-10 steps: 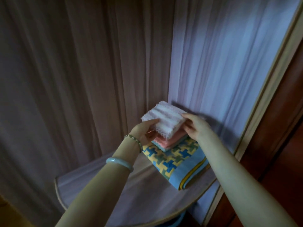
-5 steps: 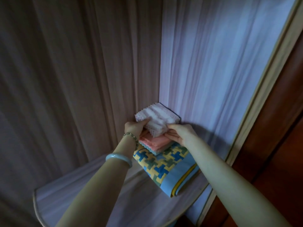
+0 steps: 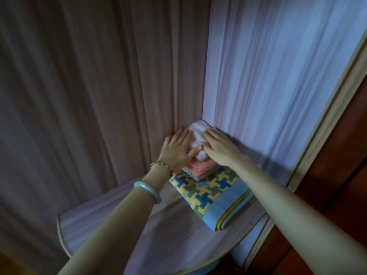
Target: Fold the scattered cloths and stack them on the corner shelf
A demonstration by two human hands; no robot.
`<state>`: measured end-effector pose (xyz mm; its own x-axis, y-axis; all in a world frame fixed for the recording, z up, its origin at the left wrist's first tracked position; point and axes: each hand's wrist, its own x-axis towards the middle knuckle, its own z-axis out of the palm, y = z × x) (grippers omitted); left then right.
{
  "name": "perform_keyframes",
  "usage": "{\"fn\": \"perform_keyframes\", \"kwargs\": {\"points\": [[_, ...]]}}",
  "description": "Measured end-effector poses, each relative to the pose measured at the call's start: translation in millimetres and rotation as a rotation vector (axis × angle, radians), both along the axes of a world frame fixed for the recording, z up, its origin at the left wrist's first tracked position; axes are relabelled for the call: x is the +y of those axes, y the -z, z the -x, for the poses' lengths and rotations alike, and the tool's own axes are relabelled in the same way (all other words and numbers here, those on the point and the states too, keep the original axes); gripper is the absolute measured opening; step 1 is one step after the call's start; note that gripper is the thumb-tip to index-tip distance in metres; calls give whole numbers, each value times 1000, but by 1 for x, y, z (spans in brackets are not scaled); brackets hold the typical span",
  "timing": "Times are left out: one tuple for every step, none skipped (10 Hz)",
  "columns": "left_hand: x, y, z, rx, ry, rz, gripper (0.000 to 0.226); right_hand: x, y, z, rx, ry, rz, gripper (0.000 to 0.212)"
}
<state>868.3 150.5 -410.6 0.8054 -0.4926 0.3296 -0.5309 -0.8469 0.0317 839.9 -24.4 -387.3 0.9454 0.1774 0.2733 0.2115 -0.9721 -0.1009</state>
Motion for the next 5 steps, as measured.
{"fn": "perform_keyframes", "kwargs": {"points": [[0, -3, 4, 0, -14, 55, 107, 0, -1, 5, -50, 13, -53, 56], [3, -6, 7, -37, 6, 41, 104, -1, 5, 12, -74, 48, -45, 61], [5, 1, 7, -16, -2, -39, 116, 1, 17, 19, 21, 53, -18, 61], [9, -6, 15, 1, 3, -26, 114, 4, 10, 23, 2, 76, -53, 64], [24, -21, 30, -46, -4, 20, 108, 8, -8, 39, -27, 93, -84, 70]]}}
